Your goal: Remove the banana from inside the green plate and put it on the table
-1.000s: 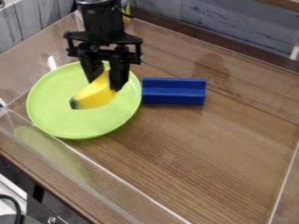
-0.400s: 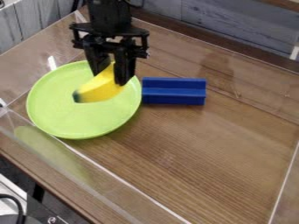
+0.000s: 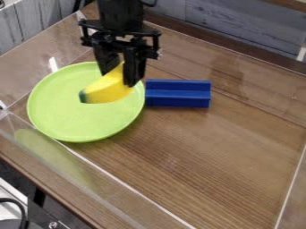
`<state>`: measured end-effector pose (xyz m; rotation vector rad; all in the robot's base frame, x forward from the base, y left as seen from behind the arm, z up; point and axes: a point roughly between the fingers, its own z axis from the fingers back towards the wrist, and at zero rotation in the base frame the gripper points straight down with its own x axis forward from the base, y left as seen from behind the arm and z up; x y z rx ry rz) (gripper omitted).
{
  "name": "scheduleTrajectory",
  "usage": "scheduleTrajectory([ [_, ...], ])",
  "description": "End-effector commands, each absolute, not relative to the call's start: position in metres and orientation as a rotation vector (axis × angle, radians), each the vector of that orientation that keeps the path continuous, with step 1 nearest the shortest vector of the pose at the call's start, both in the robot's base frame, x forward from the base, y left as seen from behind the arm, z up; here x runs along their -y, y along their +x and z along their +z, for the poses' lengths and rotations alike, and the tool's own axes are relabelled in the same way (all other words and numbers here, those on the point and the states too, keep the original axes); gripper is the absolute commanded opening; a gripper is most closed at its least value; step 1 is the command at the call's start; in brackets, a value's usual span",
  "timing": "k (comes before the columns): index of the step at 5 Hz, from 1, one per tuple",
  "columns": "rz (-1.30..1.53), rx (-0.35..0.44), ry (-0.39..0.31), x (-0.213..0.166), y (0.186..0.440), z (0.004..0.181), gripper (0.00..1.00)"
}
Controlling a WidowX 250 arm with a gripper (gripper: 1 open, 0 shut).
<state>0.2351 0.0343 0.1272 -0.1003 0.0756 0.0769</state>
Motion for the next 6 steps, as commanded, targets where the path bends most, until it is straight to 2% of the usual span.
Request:
scheduleTrajectory([
  [1, 0.05, -0.01, -0.084, -0.028, 0.241, 0.146, 0.0],
  [6, -0.017, -0.023, -0.08, -0.005, 0.238, 0.152, 0.0],
])
